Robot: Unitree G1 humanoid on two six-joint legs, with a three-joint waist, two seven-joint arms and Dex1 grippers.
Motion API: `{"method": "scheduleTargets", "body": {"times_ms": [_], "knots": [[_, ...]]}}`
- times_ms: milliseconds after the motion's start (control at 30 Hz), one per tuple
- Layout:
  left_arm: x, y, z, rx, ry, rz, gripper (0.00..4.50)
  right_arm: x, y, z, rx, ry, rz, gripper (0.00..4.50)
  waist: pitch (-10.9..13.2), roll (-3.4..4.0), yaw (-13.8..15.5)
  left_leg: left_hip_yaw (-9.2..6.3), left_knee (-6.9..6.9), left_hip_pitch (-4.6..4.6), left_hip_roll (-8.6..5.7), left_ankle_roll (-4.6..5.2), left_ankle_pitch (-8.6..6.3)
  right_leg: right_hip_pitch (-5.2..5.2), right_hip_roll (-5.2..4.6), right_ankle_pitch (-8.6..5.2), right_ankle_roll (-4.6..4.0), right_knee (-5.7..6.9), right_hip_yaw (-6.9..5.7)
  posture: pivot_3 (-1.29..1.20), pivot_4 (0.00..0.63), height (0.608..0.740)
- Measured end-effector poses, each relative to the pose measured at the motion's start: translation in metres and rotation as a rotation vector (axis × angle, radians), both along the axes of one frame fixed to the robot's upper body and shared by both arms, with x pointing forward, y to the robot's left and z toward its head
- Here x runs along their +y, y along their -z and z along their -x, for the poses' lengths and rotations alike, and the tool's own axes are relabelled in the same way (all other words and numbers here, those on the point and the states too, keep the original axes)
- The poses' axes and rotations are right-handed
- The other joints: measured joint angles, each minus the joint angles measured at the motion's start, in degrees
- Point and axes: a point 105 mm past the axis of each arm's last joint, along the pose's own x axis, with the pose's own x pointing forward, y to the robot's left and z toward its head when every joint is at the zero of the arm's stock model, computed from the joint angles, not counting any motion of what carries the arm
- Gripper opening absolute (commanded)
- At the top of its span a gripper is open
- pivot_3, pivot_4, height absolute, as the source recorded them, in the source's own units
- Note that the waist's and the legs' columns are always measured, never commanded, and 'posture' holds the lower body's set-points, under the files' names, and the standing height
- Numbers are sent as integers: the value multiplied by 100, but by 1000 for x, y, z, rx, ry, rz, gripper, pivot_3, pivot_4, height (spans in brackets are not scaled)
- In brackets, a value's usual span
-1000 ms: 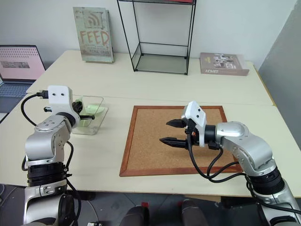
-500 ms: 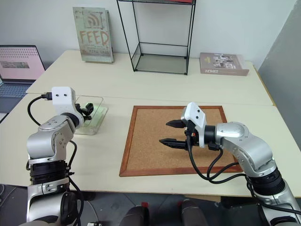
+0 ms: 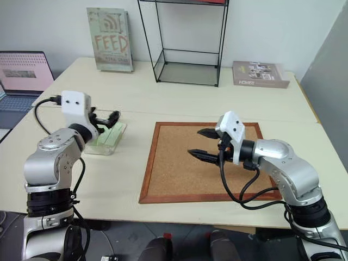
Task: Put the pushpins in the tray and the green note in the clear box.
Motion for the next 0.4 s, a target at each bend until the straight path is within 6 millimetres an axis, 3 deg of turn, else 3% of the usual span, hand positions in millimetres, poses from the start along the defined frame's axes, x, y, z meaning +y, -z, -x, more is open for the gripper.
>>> {"method": "scheduleTargets", "body": {"times_ms": [167,400], "knots": [[-63,4,15,-4,307,26,3999,-27,8,7,15,94,-9,3448,0,0,8,-2,1,0,1,0,0,2,1,-2,-4,2,-2,0,150,740],[-104,29,36,71,575,47,3999,-62,32,23,97,175,56,3448,0,2,-46,5,2,17,5,1,0,10,5,-7,-11,8,1,0,150,740]]}}
